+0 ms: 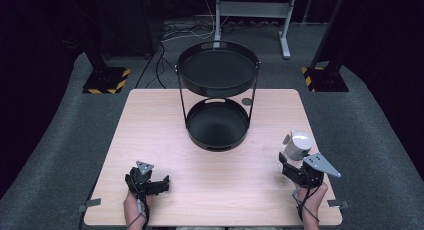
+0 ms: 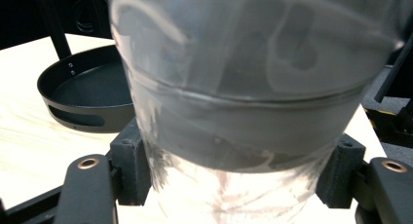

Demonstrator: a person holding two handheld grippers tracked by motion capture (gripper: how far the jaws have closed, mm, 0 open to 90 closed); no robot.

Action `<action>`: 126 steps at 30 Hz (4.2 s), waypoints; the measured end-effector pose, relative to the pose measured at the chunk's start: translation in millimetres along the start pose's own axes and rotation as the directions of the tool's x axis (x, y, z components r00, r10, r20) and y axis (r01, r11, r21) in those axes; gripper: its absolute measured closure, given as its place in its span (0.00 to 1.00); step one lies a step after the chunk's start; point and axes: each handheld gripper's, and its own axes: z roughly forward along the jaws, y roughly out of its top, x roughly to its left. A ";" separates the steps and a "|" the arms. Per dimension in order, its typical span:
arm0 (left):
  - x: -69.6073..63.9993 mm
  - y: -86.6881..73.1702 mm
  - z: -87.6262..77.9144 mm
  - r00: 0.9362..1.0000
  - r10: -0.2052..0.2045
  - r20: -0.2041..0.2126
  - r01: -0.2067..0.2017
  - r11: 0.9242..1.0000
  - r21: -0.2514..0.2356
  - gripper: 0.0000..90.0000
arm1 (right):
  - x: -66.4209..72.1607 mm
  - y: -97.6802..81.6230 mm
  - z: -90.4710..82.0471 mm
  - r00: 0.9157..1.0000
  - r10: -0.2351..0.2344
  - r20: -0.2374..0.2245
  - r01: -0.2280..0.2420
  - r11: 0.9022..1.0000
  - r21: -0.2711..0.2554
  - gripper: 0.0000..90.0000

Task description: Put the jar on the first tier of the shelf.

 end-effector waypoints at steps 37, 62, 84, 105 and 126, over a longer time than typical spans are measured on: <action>0.2 0.1 0.1 1.000 0.000 0.003 0.000 1.000 0.001 0.00 | 22.9 19.7 19.2 0.997 -0.037 -0.067 0.036 0.999 -0.020 0.33; 0.1 0.0 0.1 1.000 0.001 0.003 -0.001 1.000 0.000 0.00 | 33.7 27.0 34.4 0.994 -0.047 -0.101 0.044 0.999 -0.029 0.33; -0.1 0.0 0.0 1.000 0.002 0.003 -0.002 1.000 0.000 0.00 | 41.3 33.2 47.6 0.991 -0.054 -0.123 0.050 0.998 -0.036 0.33; -0.2 0.0 0.0 1.000 0.003 0.005 -0.003 1.000 0.000 0.00 | 47.3 38.4 60.6 0.989 -0.048 -0.141 0.043 0.998 -0.039 0.33; -0.1 0.0 0.0 1.000 0.003 0.005 -0.003 1.000 0.000 0.00 | 57.6 44.3 75.7 0.986 -0.059 -0.157 0.053 0.998 -0.041 0.33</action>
